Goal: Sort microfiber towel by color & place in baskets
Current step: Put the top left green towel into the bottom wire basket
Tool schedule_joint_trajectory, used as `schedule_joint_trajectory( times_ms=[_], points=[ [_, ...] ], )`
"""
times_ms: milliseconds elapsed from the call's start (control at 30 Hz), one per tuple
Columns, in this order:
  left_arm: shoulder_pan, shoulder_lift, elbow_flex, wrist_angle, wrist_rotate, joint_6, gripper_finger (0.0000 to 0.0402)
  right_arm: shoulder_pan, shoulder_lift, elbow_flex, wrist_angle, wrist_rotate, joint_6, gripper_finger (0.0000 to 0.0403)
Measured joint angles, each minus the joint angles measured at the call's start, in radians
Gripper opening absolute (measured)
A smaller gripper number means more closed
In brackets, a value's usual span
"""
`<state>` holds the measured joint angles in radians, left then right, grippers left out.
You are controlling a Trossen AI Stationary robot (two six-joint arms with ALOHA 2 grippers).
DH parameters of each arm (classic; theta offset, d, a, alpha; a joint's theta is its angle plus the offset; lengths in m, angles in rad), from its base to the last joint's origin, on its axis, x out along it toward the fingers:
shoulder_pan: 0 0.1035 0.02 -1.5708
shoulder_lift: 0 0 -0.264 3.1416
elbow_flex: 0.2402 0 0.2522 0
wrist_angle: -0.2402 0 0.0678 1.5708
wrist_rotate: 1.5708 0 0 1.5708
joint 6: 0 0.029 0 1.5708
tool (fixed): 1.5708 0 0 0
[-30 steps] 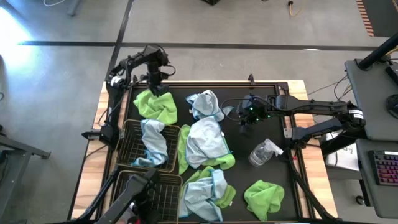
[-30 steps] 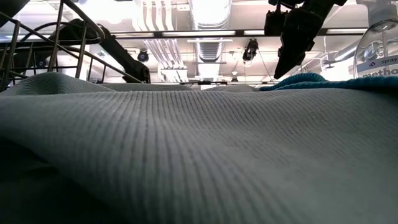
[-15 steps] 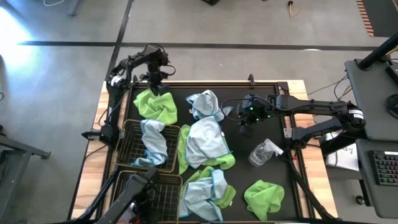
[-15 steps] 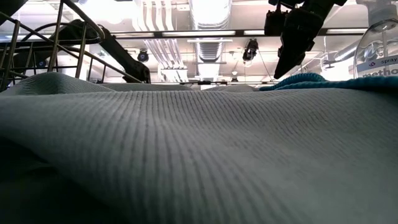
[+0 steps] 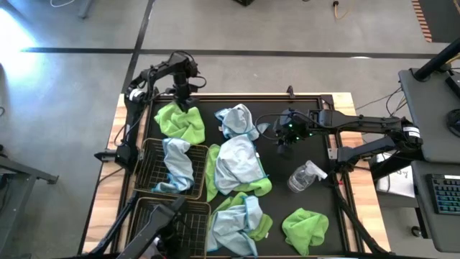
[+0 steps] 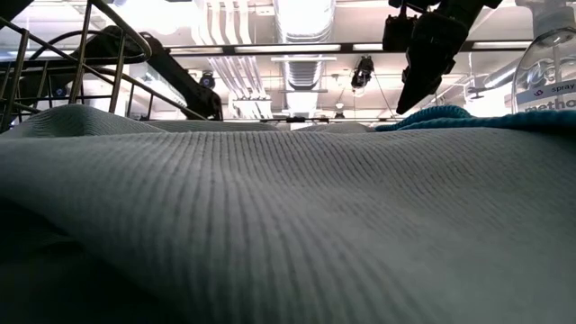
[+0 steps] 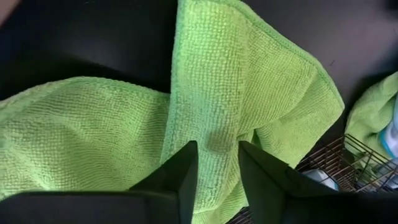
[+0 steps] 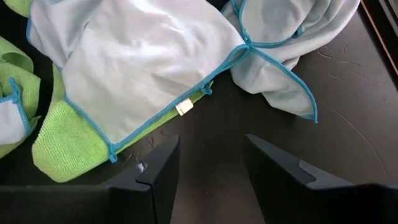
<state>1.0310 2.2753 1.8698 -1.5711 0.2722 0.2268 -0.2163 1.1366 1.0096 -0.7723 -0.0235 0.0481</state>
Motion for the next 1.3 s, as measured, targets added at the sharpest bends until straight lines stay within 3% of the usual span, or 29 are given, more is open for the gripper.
schedule_joint_trajectory(
  times_ms=[267, 700, 1133, 1300],
  points=[
    [-0.014, 0.0, 0.0, 0.0, -0.001, -0.014, 0.0127, 0.0, 0.0, 0.0, 0.0, 0.0, -0.01, 0.0171],
    [-0.019, 0.0, -0.024, 0.0, -0.002, -0.095, 0.0129, 0.0, 0.0, 0.0, 0.0, 0.0, -0.045, 0.0171],
    [-0.018, 0.0, -0.053, 0.0, 0.0, -0.097, 0.0126, 0.0, 0.0, 0.0, 0.0, 0.0, -0.049, 0.0171],
    [-0.018, 0.002, -0.053, 0.0, 0.005, -0.105, 0.0101, 0.0, 0.0, 0.0, 0.0, 0.0, -0.049, 0.0171]
  ],
)
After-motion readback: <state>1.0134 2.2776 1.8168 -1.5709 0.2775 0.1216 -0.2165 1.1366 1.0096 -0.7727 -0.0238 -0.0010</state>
